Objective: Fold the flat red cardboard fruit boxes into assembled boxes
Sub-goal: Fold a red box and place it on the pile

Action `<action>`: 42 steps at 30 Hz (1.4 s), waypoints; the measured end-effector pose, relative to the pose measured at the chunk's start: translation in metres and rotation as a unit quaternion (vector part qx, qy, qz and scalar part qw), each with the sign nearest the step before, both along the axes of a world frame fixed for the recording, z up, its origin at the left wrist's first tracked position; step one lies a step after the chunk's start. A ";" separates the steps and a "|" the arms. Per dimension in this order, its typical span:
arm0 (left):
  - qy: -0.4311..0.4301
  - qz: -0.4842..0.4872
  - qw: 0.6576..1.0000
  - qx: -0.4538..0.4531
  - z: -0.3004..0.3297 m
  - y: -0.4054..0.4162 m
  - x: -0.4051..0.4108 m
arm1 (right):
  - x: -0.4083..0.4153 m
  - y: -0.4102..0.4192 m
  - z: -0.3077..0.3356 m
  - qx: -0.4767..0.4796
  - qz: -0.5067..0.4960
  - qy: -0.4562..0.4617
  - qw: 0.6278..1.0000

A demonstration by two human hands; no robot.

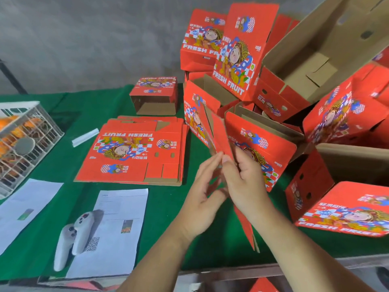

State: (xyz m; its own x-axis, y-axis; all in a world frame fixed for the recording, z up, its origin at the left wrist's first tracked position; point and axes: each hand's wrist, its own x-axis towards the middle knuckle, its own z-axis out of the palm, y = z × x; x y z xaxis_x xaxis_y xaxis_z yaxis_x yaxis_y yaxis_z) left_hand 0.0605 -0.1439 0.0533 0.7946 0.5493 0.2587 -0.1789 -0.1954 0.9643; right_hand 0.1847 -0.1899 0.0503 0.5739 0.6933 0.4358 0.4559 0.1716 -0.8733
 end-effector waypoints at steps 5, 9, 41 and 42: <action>0.057 0.089 0.993 -0.051 -0.025 0.024 0.009 | 0.022 -0.009 0.011 -0.027 -0.042 -0.013 0.999; 0.056 0.220 0.958 -0.174 -0.034 0.053 0.009 | 0.058 -0.017 0.015 -0.039 -0.102 0.046 0.993; 0.113 0.294 0.942 -0.115 -0.037 0.100 -0.023 | 0.135 -0.038 -0.047 0.044 -0.207 0.410 0.887; 0.110 0.302 0.940 -0.115 -0.034 0.097 -0.025 | 0.131 -0.032 -0.047 0.012 -0.198 0.384 0.902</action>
